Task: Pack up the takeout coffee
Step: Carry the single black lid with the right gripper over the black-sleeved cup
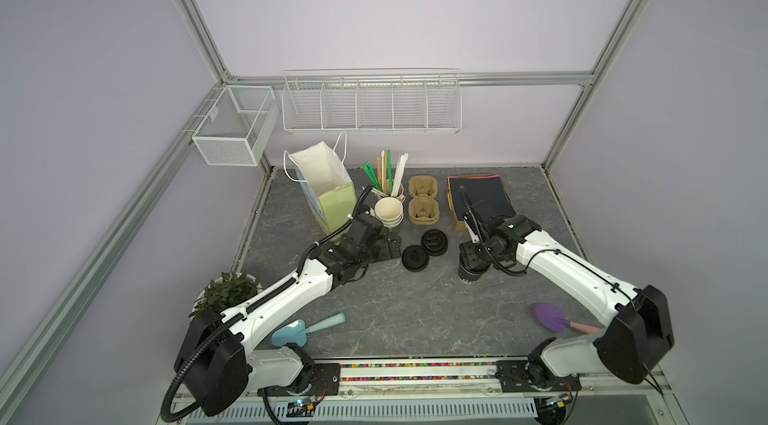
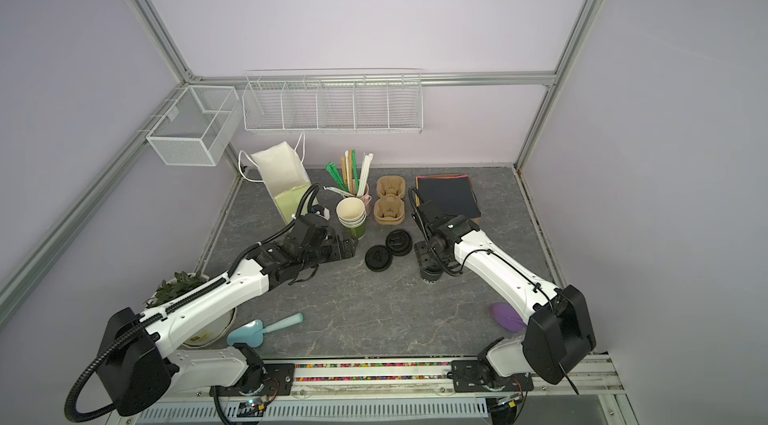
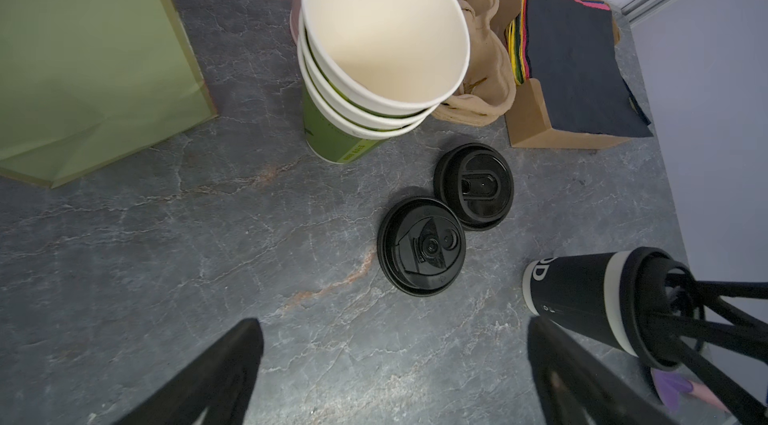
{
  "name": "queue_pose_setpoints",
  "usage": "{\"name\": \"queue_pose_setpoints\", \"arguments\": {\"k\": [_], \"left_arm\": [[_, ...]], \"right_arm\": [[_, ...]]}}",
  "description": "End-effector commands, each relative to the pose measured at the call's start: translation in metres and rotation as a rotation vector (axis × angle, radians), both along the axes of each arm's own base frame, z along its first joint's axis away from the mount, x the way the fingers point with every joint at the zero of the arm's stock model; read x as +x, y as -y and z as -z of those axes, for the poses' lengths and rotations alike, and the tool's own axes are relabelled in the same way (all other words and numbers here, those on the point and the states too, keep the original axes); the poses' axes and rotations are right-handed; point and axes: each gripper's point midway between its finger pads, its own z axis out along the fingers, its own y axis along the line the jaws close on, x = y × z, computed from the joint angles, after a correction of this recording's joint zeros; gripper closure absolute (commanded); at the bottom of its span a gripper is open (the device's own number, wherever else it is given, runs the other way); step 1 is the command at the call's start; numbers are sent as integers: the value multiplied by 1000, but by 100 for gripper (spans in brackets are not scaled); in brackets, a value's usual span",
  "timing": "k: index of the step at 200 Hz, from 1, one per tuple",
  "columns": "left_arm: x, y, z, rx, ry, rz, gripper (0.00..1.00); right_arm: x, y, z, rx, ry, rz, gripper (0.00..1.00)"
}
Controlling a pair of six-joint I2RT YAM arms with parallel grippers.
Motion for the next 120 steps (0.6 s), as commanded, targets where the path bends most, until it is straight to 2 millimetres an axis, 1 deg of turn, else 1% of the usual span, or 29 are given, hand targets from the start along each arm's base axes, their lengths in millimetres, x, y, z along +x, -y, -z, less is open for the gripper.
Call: {"name": "queue_pose_setpoints", "arguments": {"k": [1, 30, 64, 68, 78, 98, 120], "left_arm": [[-1, -1, 7, 9, -8, 0, 1], [-3, -2, 8, 13, -10, 2, 0], [-4, -3, 10, 14, -13, 1, 0], [-4, -3, 11, 15, -15, 1, 0], [-4, -3, 12, 15, -17, 3, 1], [-5, -3, 14, 21, -24, 3, 1], [-5, -2, 14, 21, -28, 8, 1]], "right_arm": [[-21, 10, 37, -52, -139, 6, 31], [-28, 6, 45, -26, -190, 1, 31], [-34, 9, 54, -46, -224, 9, 32], [-40, 13, 55, -62, -250, 11, 32], [-43, 16, 59, -82, -270, 13, 32], [-47, 17, 61, -85, -292, 14, 32], [-48, 17, 57, -88, -309, 5, 32]]}}
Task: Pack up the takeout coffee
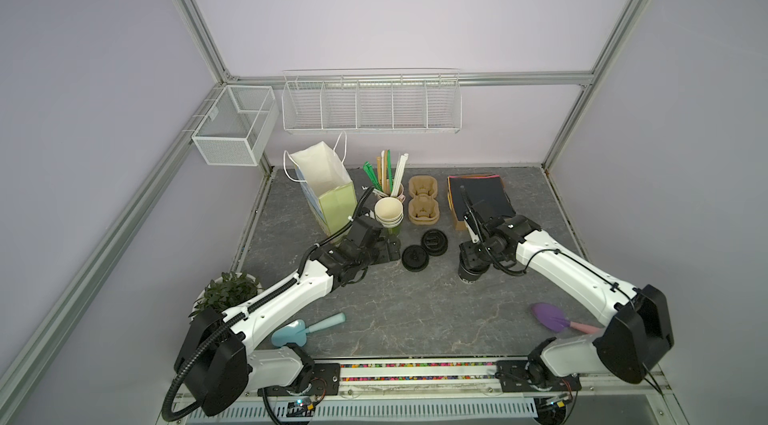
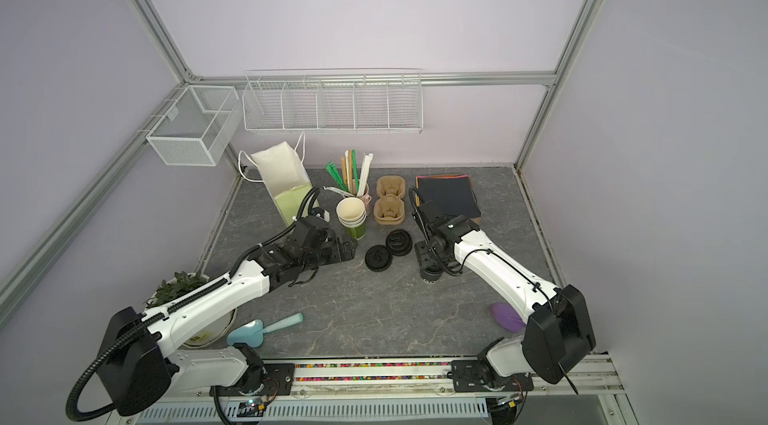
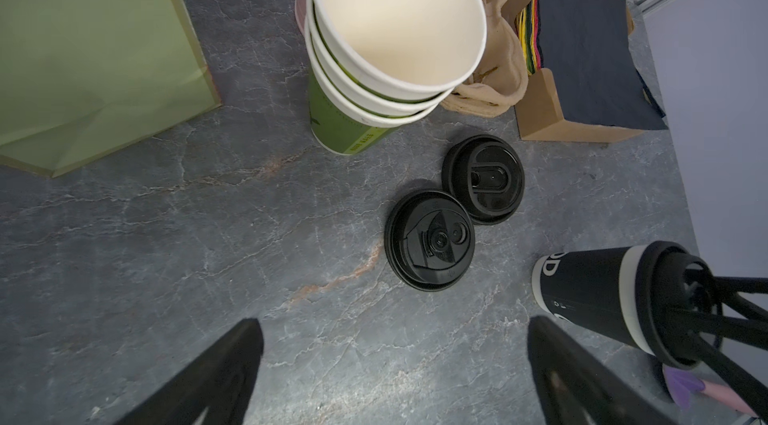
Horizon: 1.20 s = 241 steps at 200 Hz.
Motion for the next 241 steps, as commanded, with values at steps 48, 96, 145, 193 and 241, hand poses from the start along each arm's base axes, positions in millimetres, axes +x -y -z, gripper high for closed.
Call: {"name": "queue_pose_setpoints", "arguments": {"k": [48, 96, 145, 193, 241], "left_arm": [[-5, -2, 12, 23, -33, 9, 0], [-7, 6, 19, 20, -61, 32, 0], [-6, 22, 24, 2, -94, 75, 1], [-6, 62, 9, -3, -74, 162, 0], [0, 116, 4, -85, -104, 247, 0]], "right_arm": [[-50, 13, 59, -90, -342, -9, 32], [-53, 12, 68, -91, -372, -11, 33], [-57, 5, 70, -53, -395, -28, 33], [-60, -5, 67, -10, -394, -62, 34], [-63, -14, 65, 26, -383, -86, 33]]}}
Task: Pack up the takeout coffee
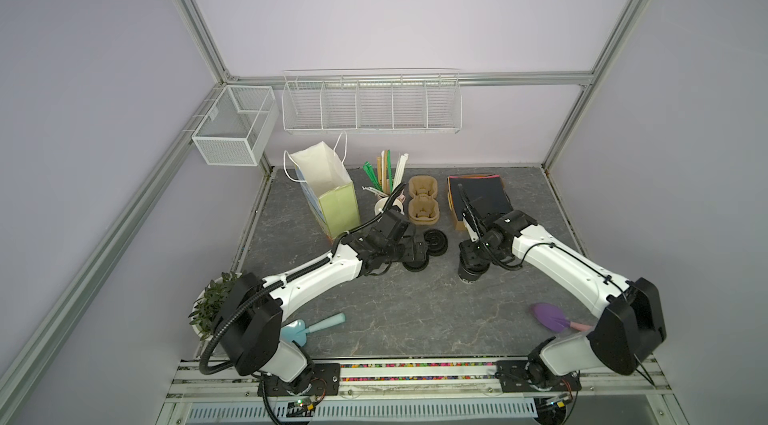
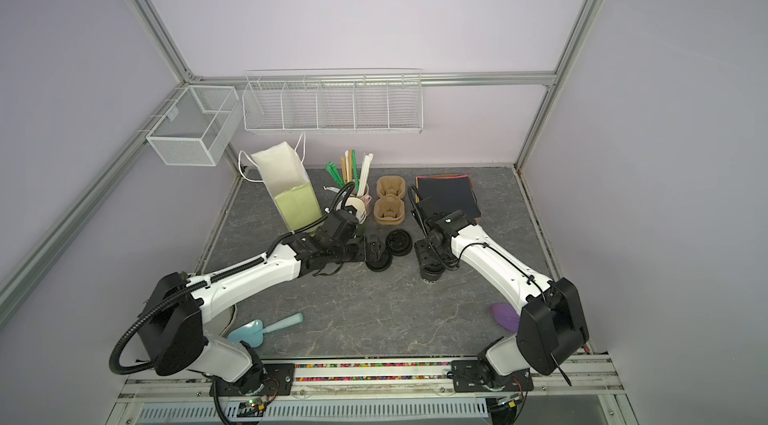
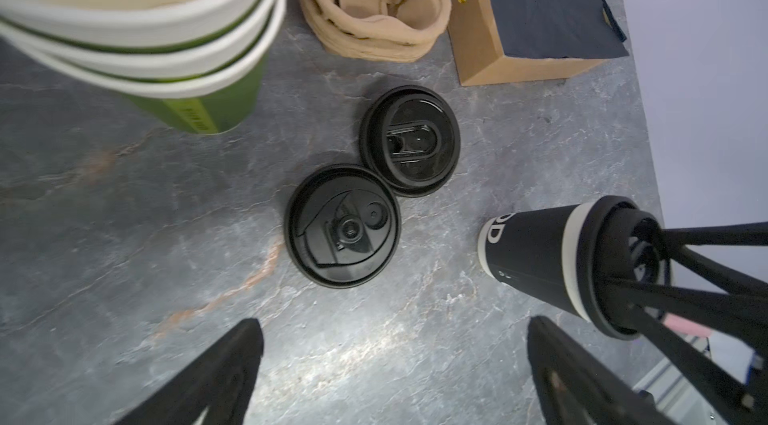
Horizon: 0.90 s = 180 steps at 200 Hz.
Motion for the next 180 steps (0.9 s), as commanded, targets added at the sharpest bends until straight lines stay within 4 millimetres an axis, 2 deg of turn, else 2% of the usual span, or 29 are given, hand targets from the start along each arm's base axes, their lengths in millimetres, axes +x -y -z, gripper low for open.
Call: {"name": "queue_pose_setpoints", "arguments": {"k": [1, 37, 77, 124, 180], "left_arm": [[2, 31, -10, -54, -7, 53, 0], [-3, 73, -9, -59, -19, 132, 0], [-8, 98, 5, -86, -68, 175, 0], [-19, 109, 24, -67, -108, 201, 1], [-16, 106, 34, -23, -112, 175, 1]], "right_arm": [[-61, -12, 59, 34, -326, -73, 33], [-62, -11, 58, 31, -320, -76, 33], [-63, -12, 56, 51, -312, -78, 33], [-66, -11, 54, 61, -303, -73, 33], [-71, -10, 59, 65, -309, -67, 33]]}}
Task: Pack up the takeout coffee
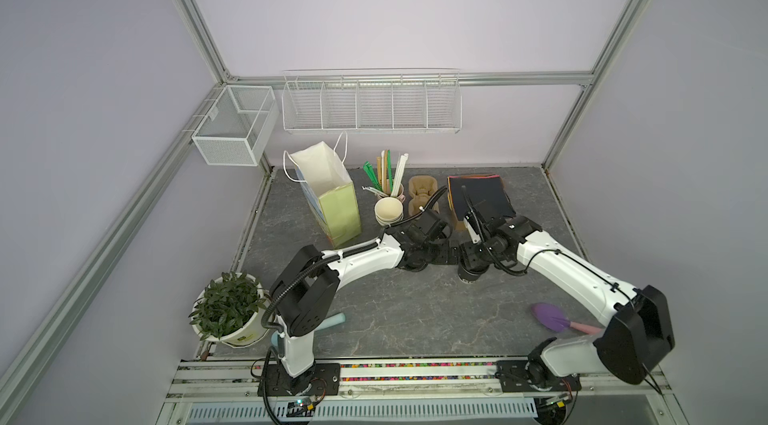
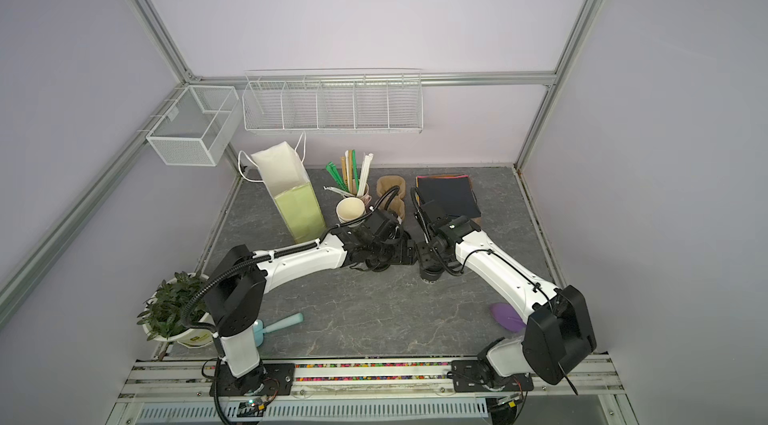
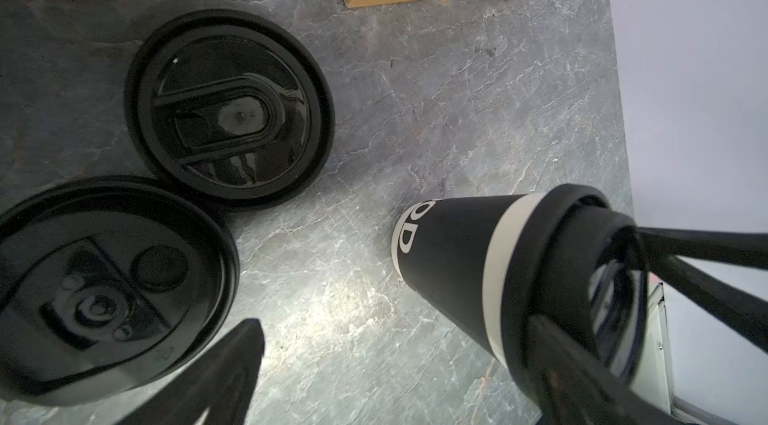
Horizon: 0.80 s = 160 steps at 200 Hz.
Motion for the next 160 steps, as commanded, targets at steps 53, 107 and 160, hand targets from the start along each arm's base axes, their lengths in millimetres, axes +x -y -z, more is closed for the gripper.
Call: {"name": "queue_pose_setpoints", "arguments": {"k": [53, 107, 160], "left_arm": [[8, 9, 3, 30, 16, -23, 0], [10, 5, 21, 93, 0, -40, 4], [1, -3, 33, 128, -15, -41, 9]], "right_arm": [[-78, -5, 65, 28, -380, -41, 32], [-76, -9, 67, 54, -360, -42, 32], [-78, -11, 65, 70, -354, -47, 32]]}}
